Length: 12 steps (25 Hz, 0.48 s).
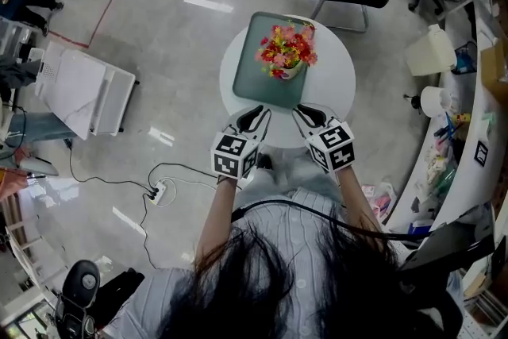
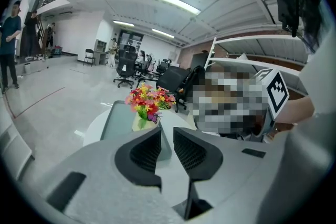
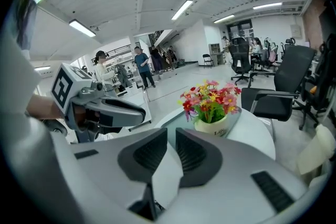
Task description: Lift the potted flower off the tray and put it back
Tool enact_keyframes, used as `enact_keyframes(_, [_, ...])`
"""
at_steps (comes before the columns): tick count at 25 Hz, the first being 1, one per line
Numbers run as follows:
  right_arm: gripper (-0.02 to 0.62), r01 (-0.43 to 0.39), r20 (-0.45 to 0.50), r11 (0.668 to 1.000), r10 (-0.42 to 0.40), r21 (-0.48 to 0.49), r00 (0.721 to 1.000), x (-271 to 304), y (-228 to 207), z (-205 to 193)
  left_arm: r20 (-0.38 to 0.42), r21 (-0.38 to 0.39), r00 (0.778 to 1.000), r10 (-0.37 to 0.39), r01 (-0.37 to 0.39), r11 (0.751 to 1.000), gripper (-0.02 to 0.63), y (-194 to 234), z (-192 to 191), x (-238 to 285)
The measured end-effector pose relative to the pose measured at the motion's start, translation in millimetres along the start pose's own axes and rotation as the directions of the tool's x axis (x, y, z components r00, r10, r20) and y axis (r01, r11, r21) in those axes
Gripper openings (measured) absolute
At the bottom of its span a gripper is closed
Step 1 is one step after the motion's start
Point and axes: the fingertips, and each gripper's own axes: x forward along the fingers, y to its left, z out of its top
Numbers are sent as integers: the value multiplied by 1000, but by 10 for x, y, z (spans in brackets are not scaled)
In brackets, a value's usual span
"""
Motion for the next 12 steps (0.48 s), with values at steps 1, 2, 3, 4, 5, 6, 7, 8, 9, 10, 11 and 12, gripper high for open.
enact_keyframes(1, [66, -7, -5, 1000, 7, -2, 1000, 32, -47, 1, -7, -9, 1000, 2, -2, 1000, 63, 0, -20, 47])
enact_keyframes(2, [64, -13, -12, 1000, 13, -7, 1000, 64, -95, -1, -14, -17, 1000, 4, -4, 1000, 63, 0, -37, 95])
enact_keyframes(3, [65, -20, -18, 1000, 20, -13, 1000, 94, -144, -4, -21, -24, 1000, 5, -5, 1000, 63, 0, -51, 145])
enact_keyframes(4, [66, -27, -26, 999, 27, -22, 999, 124, -196, -10, -28, -30, 1000, 6, -7, 1000, 63, 2, -61, 196])
enact_keyframes(5, [66, -34, -34, 999, 32, -31, 999, 154, -250, -22, -37, -34, 999, 9, -10, 999, 63, 4, -72, 246])
enact_keyframes(6, [65, -39, -43, 998, 37, -40, 998, 184, -305, -38, -47, -36, 999, 12, -14, 999, 63, 8, -85, 295])
enact_keyframes(7, [66, -44, -52, 998, 42, -48, 998, 216, -359, -54, -57, -38, 998, 17, -19, 999, 63, 17, -101, 339])
enact_keyframes(8, [66, -49, -60, 997, 46, -54, 997, 251, -412, -69, -67, -41, 998, 21, -24, 999, 63, 31, -118, 380])
enact_keyframes(9, [66, -55, -66, 997, 51, -59, 997, 289, -462, -81, -76, -45, 997, 26, -30, 999, 63, 50, -134, 418])
enact_keyframes(10, [66, -62, -72, 996, 57, -64, 996, 330, -512, -91, -83, -50, 996, 33, -37, 998, 63, 76, -149, 453])
enact_keyframes(11, [66, -70, -78, 995, 64, -70, 995, 372, -562, -102, -89, -53, 995, 42, -47, 997, 63, 106, -159, 486])
enact_keyframes(12, [66, -79, -85, 994, 72, -78, 994, 413, -614, -114, -93, -56, 994, 52, -58, 997, 63, 140, -161, 520])
